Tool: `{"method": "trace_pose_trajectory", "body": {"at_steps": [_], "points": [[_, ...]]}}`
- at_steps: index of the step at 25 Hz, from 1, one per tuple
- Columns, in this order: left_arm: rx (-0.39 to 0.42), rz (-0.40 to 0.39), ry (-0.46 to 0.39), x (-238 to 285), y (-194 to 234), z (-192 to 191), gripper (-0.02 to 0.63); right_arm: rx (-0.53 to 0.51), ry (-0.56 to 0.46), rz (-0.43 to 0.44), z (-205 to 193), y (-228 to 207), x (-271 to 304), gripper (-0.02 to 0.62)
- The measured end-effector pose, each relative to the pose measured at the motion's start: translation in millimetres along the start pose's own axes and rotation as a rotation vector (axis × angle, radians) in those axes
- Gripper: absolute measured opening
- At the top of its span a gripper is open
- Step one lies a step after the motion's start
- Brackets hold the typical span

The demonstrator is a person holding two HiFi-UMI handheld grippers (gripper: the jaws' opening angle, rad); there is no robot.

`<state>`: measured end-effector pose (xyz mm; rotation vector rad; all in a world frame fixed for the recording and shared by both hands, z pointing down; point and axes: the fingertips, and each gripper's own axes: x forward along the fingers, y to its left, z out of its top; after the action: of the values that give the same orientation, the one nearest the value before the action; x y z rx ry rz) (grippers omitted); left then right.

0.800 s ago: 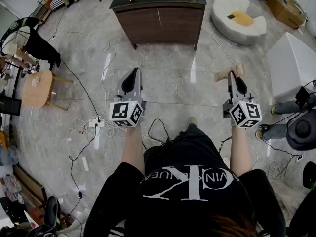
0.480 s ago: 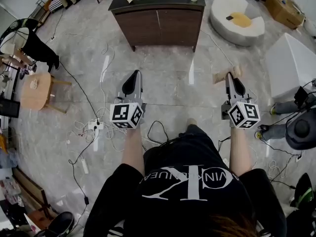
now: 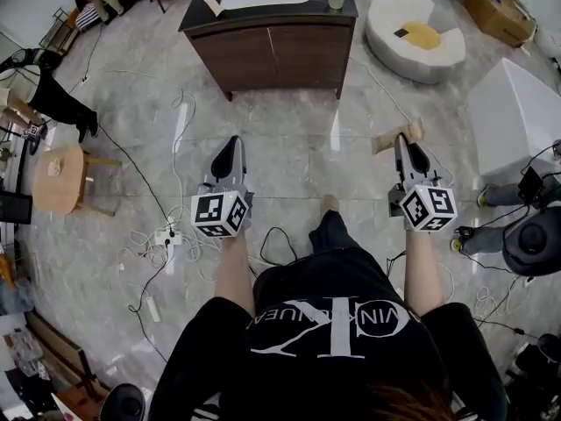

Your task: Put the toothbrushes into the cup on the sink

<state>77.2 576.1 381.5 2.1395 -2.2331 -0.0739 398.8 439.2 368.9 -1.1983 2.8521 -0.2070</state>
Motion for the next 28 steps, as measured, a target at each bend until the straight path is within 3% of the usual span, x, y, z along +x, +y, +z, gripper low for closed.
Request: {"method": "trace_pose_trajectory", "body": {"at_steps": [21,28], "points": [[-0.035,0.061,0.002,214,29,3,0.012,0.028,0.007,0.071,23,-127,190,0.046],[-0.044,0.064,0.012,262,28,-4,0.012,0.035,0.022,0.086,20,-156,230,0.046]]}}
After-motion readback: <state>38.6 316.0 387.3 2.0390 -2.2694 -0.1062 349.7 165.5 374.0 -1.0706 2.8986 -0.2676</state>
